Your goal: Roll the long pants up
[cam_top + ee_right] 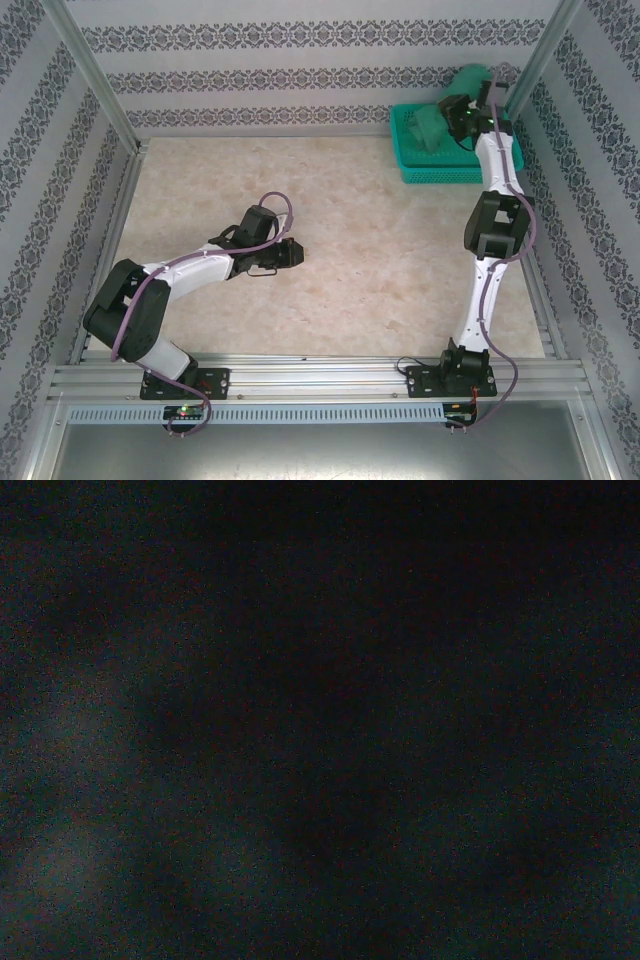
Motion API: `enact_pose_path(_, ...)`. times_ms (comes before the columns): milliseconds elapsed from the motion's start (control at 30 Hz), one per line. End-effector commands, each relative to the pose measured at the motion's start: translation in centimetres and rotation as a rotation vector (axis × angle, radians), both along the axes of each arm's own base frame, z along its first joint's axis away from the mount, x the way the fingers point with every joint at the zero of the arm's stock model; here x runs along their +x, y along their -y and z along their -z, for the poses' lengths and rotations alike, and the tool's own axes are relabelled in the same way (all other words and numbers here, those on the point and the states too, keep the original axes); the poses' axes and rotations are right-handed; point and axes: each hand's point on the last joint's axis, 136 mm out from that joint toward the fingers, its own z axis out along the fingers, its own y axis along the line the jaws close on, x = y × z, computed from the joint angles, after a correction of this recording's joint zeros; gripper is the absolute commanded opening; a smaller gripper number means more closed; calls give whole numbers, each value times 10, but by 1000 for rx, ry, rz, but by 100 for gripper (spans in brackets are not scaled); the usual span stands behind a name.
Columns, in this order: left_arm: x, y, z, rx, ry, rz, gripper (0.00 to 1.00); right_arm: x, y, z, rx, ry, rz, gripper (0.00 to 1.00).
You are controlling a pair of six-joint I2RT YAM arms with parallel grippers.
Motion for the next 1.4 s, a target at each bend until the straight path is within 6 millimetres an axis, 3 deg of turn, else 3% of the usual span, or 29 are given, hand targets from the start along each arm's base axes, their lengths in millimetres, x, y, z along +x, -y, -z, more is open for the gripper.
enact_pose_path(0, 3, -9, -6, 17, 18, -39, 15, 16, 27, -58, -3, 203, 123, 0)
enact_pose_path(133, 4, -13, -9, 43, 14, -51, 15, 22, 48, -17, 69, 127, 231, 0)
enact_pose_path(300, 6, -15, -17, 59, 29, -55, 14, 24, 55, 36, 169, 56, 330, 0)
enact_pose_path(533, 4, -18, -19, 67, 30, -63, 14, 30, 40, 101, 333, 16, 375, 0)
enact_pose_path(567, 3, -19, -18, 68, 28, -62, 14, 31, 39, 103, 346, 15, 366, 21)
enact_pose_path(600, 3, -20, -18, 71, 31, -67, 14, 31, 35, 106, 351, -1, 354, 57)
enact_pose_path(633, 2, -21, -16, 76, 30, -71, 14, 28, 33, 107, 339, -24, 351, 80)
enact_pose_path(667, 2, -22, -16, 78, 32, -72, 16, 25, 32, 105, 317, -39, 351, 96)
enact_pose_path(767, 5, -27, -14, 103, 43, -91, 23, 7, 37, 86, 217, -52, 386, 98)
enact_pose_path(900, 14, -30, -21, 128, 83, -104, 33, -23, 44, 41, 36, -87, 408, 98)
enact_pose_path(1033, 25, -31, -33, 156, 128, -109, 40, -50, 31, 18, -5, -149, 368, 98)
enact_pose_path(1100, 34, -35, -46, 182, 170, -113, 40, -63, 12, 3, -56, -156, 311, 98)
enact_pose_path(1200, 53, -56, -74, 299, 290, -177, 40, -89, -27, -26, -228, -153, 176, 98)
enact_pose_path(1300, 76, -87, -108, 436, 459, -292, 39, -120, -67, -53, -454, -99, 27, 98)
enact_pose_path(1367, 90, -110, -128, 515, 568, -380, 45, -143, -95, -64, -588, -29, -88, 98)
